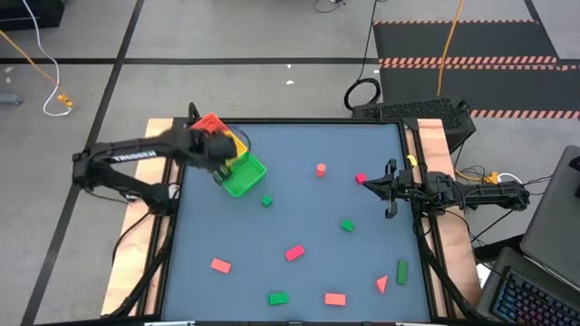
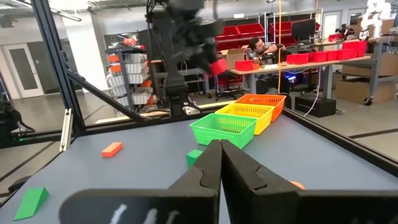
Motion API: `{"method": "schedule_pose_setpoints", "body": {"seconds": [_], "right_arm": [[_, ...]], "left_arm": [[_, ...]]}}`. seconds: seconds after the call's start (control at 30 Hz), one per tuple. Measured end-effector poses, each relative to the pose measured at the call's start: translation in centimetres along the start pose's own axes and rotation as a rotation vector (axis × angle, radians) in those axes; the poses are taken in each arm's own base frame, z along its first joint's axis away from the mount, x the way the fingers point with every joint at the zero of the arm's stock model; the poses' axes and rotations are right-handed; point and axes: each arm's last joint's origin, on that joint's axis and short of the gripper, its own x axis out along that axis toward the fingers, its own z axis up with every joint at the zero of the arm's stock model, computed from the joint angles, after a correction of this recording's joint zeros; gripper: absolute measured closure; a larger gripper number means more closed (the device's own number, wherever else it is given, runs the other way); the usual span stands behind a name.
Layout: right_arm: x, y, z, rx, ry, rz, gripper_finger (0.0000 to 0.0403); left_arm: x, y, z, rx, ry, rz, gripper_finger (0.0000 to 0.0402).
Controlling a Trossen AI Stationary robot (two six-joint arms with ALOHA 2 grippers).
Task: Sort & place blocks by color
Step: Put the red block into the orange basket
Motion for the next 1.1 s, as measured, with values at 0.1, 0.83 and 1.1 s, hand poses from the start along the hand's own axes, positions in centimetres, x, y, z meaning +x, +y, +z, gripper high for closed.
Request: {"method": "schedule_pose_setpoints", "body": {"seconds": [0.1, 0.83, 1.1], "right_arm": [[0.0, 0.0, 0.0, 0.0, -0.002, -0.001, 0.0403], [0.0, 0.0, 0.0, 0.0, 0.0, 0.0, 0.0403], [0.0, 0.0, 0.0, 0.0, 0.0, 0.0, 0.0403]], "left_arm": [[1.2, 3.2, 0.8, -0.072, 0.038, 0.06, 0.0271], [12.2, 13.6, 4.3, -0.257, 0.267, 0.022, 0.0271], [12.6, 13.6, 4.5, -0.291, 0.267, 0.04, 0.0161]]}}
